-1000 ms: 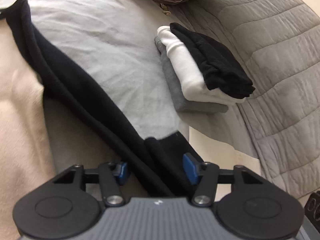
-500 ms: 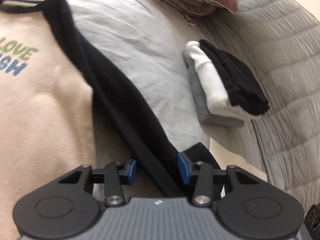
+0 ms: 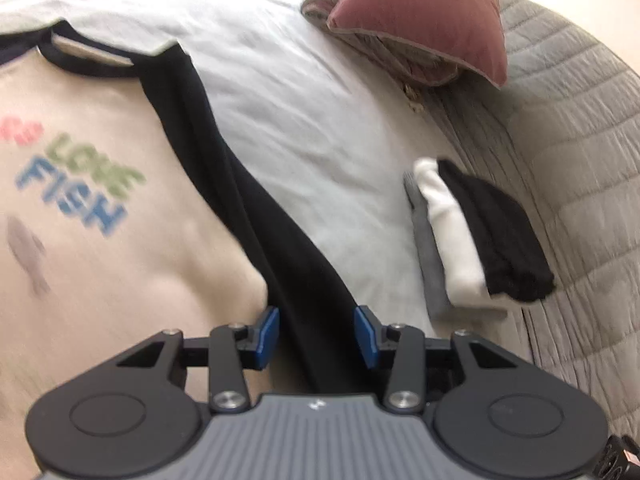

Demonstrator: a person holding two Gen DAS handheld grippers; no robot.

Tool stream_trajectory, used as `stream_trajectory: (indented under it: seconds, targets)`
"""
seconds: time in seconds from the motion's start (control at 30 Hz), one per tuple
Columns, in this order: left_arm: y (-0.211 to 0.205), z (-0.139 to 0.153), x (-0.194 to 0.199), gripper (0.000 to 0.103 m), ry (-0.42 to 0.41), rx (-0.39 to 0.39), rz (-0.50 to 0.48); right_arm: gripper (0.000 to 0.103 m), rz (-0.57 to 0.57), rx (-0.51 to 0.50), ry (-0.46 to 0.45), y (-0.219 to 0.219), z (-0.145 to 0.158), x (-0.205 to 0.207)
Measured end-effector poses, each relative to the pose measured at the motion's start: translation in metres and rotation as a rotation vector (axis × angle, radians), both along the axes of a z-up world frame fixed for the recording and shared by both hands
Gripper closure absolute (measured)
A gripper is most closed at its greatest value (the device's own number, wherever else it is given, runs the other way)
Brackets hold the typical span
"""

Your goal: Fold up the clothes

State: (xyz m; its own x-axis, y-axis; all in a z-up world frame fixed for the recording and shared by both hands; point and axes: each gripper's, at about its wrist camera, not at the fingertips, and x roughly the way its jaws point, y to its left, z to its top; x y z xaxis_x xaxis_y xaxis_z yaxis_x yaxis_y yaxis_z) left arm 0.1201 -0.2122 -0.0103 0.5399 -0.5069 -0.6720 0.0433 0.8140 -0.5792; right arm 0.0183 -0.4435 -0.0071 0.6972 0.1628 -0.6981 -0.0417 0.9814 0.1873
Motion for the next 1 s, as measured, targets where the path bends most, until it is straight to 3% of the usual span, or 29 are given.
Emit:
stream_trajectory:
  seconds: [0.2,0.33,0.47,0.63,1.0]
  targets:
    - [0.021,-0.009,0.022,0.062,0.026,-0.014,0.028,0.092,-0.147,0.271,0.006,-0.031,0.009,0.001]
    - [0.026,-0.013,0.032,0.07,0.03,-0.032,0.029,0.092,-0.262,0.514,-0.022,-0.056,0.018,-0.004]
    - [0.031,-0.012,0.041,0.094,0.032,-0.062,0.032,0.093,-0.339,0.667,-0.108,-0.069,0.032,-0.012]
    - [0.035,-0.004,0.05,0.1,-0.014,-0.117,0.026,0.093,-0.423,0.671,-0.256,-0.068,0.054,-0.021]
    - [0.01,0.015,0.093,0.101,-0.187,-0.187,-0.033,0.093,-0.609,0.493,-0.52,-0.047,0.082,-0.025]
